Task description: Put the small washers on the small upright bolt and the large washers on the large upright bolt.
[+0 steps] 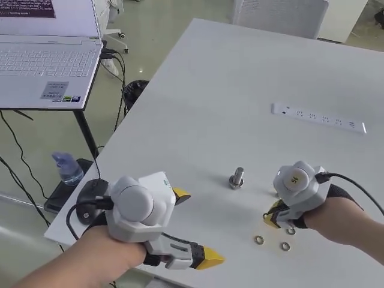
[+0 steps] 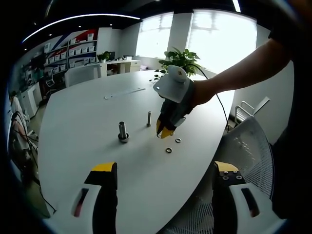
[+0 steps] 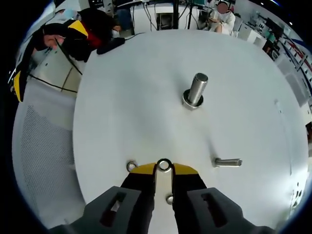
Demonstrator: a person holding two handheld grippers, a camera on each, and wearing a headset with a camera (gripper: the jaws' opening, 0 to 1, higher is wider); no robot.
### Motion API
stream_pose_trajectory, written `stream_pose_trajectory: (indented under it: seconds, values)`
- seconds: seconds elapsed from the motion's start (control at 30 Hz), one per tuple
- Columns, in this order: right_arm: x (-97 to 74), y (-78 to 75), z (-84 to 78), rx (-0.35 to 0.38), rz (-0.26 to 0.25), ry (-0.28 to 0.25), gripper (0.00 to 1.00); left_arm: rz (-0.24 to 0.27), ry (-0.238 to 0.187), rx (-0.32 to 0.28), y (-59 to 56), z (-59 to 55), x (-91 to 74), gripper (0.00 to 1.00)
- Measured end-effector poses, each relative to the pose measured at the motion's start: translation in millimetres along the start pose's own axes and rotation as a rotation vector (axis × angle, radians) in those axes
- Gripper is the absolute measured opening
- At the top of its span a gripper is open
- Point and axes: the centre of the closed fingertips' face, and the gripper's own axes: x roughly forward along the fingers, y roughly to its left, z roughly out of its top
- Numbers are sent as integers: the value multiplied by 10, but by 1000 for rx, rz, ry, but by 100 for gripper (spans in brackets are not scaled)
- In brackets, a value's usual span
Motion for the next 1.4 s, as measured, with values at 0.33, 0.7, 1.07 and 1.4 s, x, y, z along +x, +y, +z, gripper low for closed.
stream_pose_trajectory:
  seconds: [0.33,0.7,1.07,1.4]
  values:
    - [-176,-141,-183,37,-26,5,12,7,1,3,20,9,0,79]
    - [-359,-414,-220,75,-68,-8,12,15,-4,7,2,53,27,80]
    - [-478,-620,-63,67,-97,-25,12,27,-2,5,36,50,17,79]
    - [-509,-732,45,69,-111,-46,12,22,6,8,17,27,20,79]
